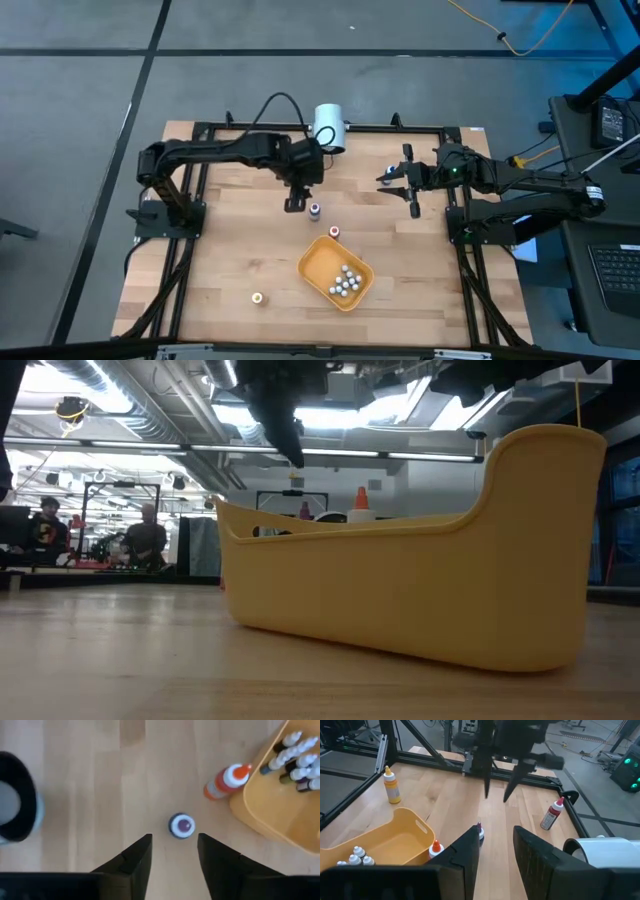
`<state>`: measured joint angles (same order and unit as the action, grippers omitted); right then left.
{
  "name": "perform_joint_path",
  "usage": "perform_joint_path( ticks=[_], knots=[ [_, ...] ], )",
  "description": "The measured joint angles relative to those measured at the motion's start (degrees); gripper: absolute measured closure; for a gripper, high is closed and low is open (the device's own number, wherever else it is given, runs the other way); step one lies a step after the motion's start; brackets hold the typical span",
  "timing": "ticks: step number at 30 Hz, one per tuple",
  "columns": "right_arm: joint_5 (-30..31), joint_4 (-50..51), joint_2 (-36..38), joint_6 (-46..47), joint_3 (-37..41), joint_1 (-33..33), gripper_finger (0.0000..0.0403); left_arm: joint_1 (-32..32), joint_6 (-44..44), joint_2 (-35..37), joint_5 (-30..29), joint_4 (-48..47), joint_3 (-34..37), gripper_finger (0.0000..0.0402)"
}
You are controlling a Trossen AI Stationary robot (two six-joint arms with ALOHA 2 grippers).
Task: Pick & Place food coloring
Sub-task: Put the large violet food coloring bottle into the yellow container
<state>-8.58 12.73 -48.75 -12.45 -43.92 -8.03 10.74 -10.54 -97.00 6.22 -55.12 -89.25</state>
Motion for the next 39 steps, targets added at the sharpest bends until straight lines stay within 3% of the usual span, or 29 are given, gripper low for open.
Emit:
perform_joint_path(
  ticks=[11,25,39],
  knots=[
    [0.0,0.0,0.0,0.0,0.0,0.0,0.028,-2.0,5.4,0.0,-1.7,10.2,10.0,0.0163],
    [0.0,0.0,0.0,0.0,0.0,0.0,0.028,-4.6,8.3,-0.1,-3.9,19.8,17.4,0.0159],
    [0.0,1.0,0.0,0.0,0.0,0.0,0.028,-5.1,7.7,-5.9,-5.2,23.6,17.7,0.0159]
  ],
)
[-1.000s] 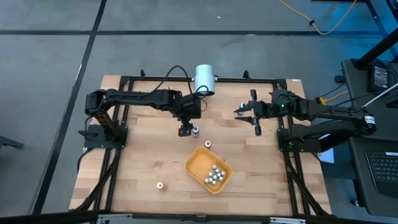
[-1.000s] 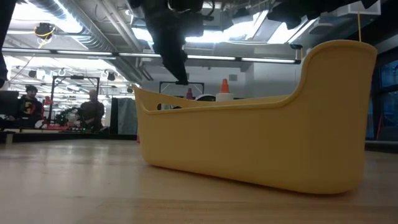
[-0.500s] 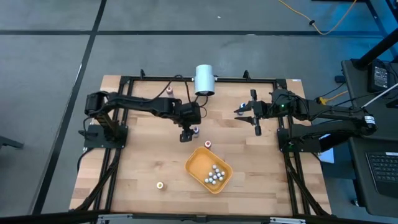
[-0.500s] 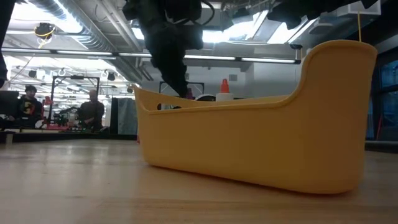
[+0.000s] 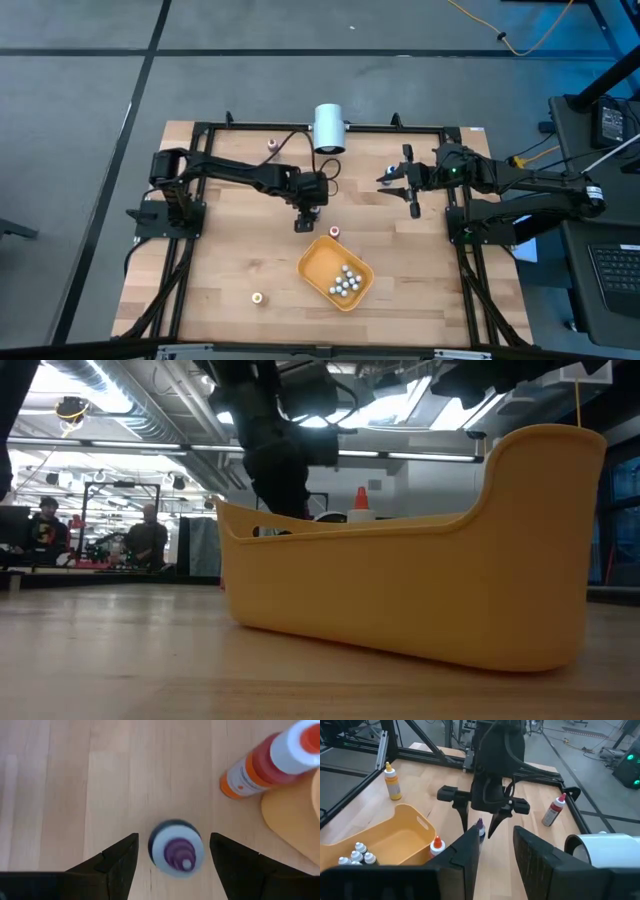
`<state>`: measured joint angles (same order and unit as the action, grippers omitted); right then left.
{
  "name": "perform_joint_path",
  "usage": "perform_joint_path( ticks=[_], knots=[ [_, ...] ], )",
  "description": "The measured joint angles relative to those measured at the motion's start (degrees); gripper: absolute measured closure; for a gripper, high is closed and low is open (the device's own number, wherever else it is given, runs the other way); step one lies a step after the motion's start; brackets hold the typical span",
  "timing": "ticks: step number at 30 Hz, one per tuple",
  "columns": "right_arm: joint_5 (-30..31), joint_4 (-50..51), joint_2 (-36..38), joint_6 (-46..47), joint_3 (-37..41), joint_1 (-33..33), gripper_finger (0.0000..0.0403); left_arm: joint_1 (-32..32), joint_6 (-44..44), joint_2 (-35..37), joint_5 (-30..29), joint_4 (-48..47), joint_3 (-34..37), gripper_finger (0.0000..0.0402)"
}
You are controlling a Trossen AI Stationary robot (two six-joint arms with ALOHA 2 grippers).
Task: Pick & Place food coloring
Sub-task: Put the large violet food coloring bottle into the yellow container
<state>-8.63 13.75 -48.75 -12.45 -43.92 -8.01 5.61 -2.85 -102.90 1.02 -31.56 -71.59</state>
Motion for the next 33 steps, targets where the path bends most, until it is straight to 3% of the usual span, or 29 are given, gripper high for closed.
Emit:
perform_joint_path(
  ticks=[13,26,33],
  knots=[
    [0.0,0.4,0.0,0.0,0.0,0.0,0.028,0.3,-0.2,-0.8,0.1,0.7,0.0,0.0162],
    [0.0,0.5,0.0,0.0,0.0,0.0,0.028,0.3,1.7,-0.8,0.0,1.6,0.0,0.025],
    [0.0,0.5,0.0,0.0,0.0,0.0,0.028,0.1,3.6,-0.4,-1.5,1.3,0.0,0.0248]
  ],
)
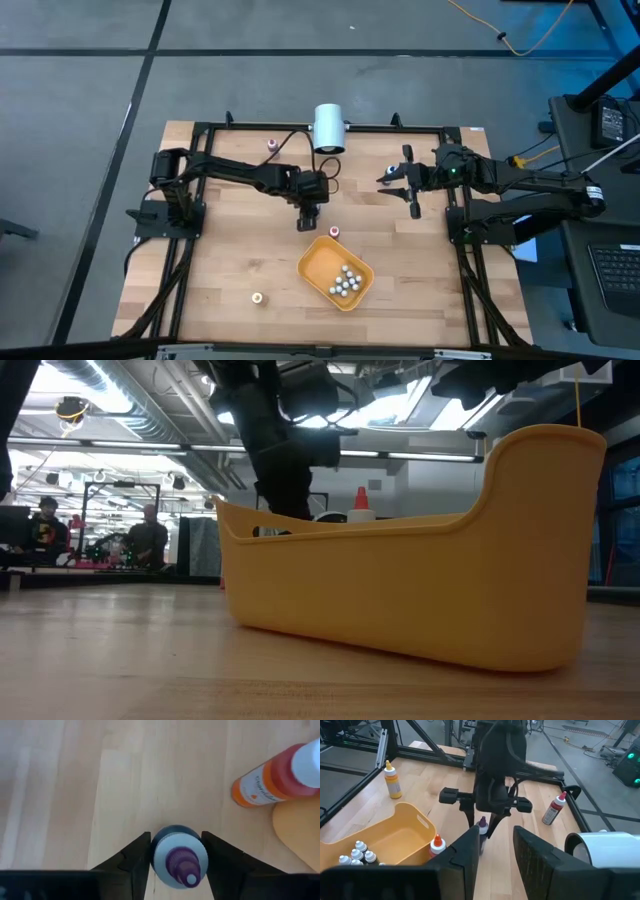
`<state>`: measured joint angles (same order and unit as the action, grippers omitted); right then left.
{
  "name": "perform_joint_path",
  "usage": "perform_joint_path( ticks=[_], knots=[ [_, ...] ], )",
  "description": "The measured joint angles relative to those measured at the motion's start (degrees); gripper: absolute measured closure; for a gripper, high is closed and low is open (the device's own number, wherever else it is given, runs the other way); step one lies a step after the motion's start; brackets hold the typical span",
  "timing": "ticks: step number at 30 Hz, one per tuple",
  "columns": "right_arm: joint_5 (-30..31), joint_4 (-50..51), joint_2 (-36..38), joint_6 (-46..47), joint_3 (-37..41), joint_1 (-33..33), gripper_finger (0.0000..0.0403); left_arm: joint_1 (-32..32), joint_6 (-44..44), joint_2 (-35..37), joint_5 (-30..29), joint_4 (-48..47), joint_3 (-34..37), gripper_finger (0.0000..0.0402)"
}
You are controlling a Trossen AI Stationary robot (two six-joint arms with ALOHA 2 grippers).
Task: Pick & Place food coloring
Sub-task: Put the large violet food coloring bottle into the yellow container
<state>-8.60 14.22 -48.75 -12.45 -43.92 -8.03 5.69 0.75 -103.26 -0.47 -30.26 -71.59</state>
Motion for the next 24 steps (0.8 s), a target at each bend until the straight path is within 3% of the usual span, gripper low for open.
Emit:
perform_joint_path(
  ticks=[24],
  knots=[
    [0.0,0.7,0.0,0.0,0.0,0.0,0.028,-2.5,-0.5,9.4,-0.7,-16.3,-16.5,0.025]
  ],
)
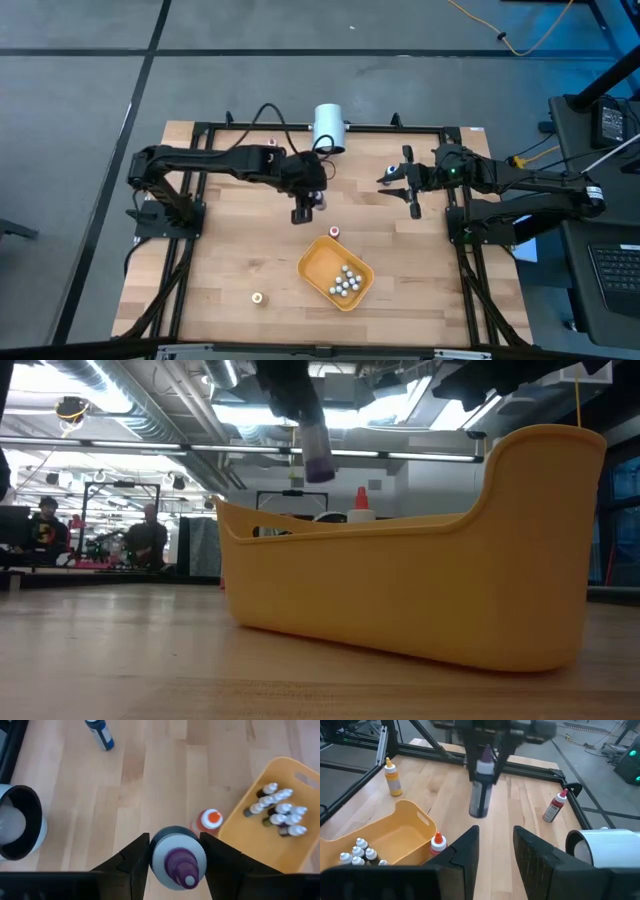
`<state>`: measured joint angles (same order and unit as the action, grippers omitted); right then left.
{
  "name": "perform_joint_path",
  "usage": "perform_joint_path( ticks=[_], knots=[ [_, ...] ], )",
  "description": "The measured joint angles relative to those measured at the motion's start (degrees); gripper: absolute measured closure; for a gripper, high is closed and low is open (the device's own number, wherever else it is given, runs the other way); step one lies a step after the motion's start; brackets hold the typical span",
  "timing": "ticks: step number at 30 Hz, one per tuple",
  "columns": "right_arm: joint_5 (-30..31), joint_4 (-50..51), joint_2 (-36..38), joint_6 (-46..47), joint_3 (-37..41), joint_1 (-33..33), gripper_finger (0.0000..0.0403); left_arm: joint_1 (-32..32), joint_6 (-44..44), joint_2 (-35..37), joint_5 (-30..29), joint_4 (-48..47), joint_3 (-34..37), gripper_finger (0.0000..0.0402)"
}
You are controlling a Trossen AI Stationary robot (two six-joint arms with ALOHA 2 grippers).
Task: Pick & Place food coloring
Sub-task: Put the large violet food coloring bottle into the yellow container
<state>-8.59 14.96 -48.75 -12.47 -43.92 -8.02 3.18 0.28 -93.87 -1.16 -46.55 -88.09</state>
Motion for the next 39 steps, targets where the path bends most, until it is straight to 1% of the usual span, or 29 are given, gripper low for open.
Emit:
perform_joint_path(
  ticks=[8,10,15,20,26,30,34,39],
  knots=[
    [0.0,0.2,0.0,0.0,0.0,0.0,0.028,-1.8,-0.8,1.5,-0.5,-4.2,-0.2,0.025],
    [0.0,0.2,0.0,0.0,0.0,0.0,0.028,-2.6,-1.2,1.6,-0.4,-6.1,-0.2,0.025],
    [0.0,0.2,0.0,0.0,0.0,0.0,0.028,-5.5,-1.5,1.6,-0.1,-6.6,-0.2,0.0251],
    [0.0,0.2,0.0,0.0,0.0,0.0,0.028,-9.7,-3.5,1.7,2.9,-7.9,-3.2,0.025],
    [0.0,0.2,0.0,0.0,0.0,0.0,0.028,-14.1,-5.5,1.7,2.2,-7.7,-7.9,0.0251],
    [0.0,0.2,0.0,0.0,0.0,0.0,0.028,-15.5,-6.0,1.7,2.2,-7.6,-8.9,0.0251],
    [0.0,0.2,0.0,0.0,0.0,0.0,0.028,-16.1,-3.9,1.6,0.2,-7.4,-8.9,0.0251],
    [0.0,0.3,0.0,0.0,0.0,0.0,0.028,-17.1,1.1,0.3,0.6,-4.1,-9.2,0.0251]
  ],
)
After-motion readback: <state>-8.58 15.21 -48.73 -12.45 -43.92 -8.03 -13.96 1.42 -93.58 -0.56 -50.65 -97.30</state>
